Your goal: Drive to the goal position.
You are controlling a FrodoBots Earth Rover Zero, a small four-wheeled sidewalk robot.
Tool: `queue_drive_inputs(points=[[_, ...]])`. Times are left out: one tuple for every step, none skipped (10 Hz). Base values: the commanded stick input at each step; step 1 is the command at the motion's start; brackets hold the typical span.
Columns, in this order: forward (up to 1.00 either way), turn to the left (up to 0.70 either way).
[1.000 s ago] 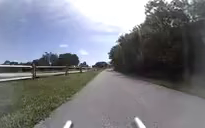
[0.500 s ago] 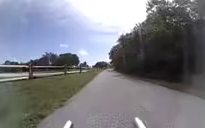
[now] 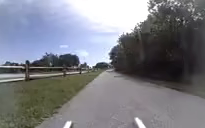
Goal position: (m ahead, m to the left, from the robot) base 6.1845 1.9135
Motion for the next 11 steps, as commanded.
queue_drive_inputs(points=[[0.50,0.00],[0.50,0.00],[0.50,0.00],[0.50,0.00],[0.50,0.00],[0.50,0.00],[0.50,0.00],[0.50,0.00],[0.50,0.00],[0.50,0.00],[0.50,0.00]])
